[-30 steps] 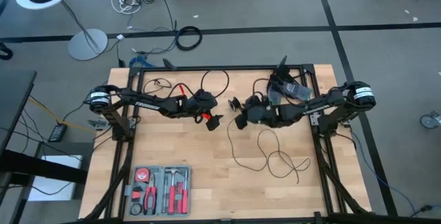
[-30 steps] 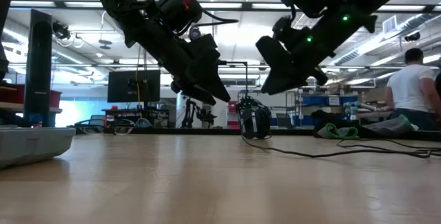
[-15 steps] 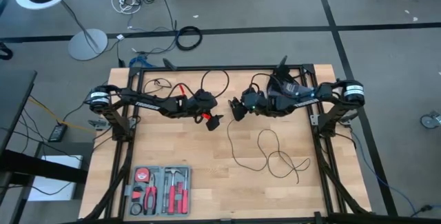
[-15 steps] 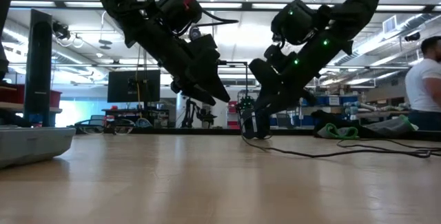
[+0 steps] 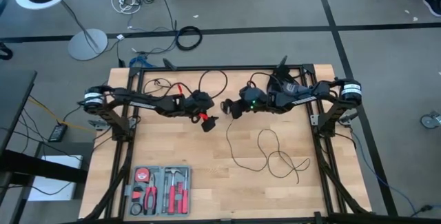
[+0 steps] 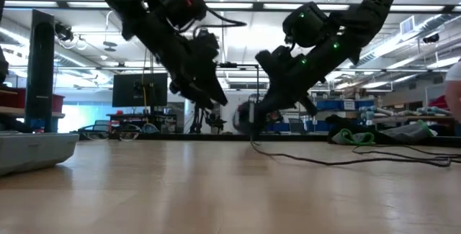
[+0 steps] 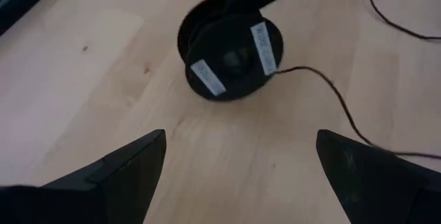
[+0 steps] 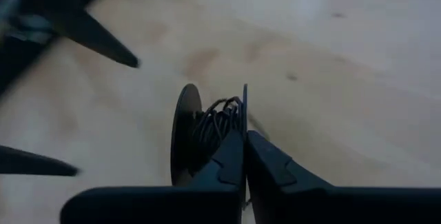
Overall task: Coil cords
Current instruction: Uncoil the black wire from the black spool
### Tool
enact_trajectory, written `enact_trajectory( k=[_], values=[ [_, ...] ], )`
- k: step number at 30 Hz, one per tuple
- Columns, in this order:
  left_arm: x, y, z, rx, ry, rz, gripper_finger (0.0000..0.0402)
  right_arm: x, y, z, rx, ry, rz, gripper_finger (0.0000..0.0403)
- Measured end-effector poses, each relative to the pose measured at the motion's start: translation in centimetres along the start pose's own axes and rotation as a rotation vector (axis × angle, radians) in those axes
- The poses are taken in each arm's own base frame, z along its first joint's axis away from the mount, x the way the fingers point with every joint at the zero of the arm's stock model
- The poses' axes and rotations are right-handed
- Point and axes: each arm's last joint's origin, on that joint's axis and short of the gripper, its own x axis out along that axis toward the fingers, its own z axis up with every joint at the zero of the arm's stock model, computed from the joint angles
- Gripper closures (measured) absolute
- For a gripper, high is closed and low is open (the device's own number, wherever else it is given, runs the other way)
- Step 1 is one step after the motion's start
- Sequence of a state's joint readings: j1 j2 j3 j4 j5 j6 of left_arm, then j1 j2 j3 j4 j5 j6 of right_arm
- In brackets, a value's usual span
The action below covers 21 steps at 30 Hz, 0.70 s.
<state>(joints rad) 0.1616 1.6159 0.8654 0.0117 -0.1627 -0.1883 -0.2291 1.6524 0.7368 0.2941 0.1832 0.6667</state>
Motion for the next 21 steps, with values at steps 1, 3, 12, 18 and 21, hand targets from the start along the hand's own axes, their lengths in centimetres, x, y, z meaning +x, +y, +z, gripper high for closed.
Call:
enact_trajectory(
  k=[1,3,12,18,21],
  values=[
    [-0.6,0.0,0.2,0.0,0.0,-0.001,0.0023,0.0,0.0,0.3,0.022,0.0,0.037,0.0397],
    [-1.7,0.0,0.6,0.001,-0.014,-0.008,0.0023,0.2,0.0,0.6,0.081,0.012,0.098,0.0398],
    [-5.2,-0.9,1.6,0.022,-0.081,-0.02,0.0023,5.2,-1.0,-1.8,0.298,0.108,0.397,0.0401],
    [-4.9,-1.2,0.5,0.053,0.016,-0.003,0.0023,6.4,-1.1,-2.0,0.284,0.009,0.516,0.0366],
    [-4.9,-1.1,0.4,0.054,0.025,0.011,0.0023,6.3,-1.5,-1.6,0.291,0.003,0.502,0.0335]
  ],
)
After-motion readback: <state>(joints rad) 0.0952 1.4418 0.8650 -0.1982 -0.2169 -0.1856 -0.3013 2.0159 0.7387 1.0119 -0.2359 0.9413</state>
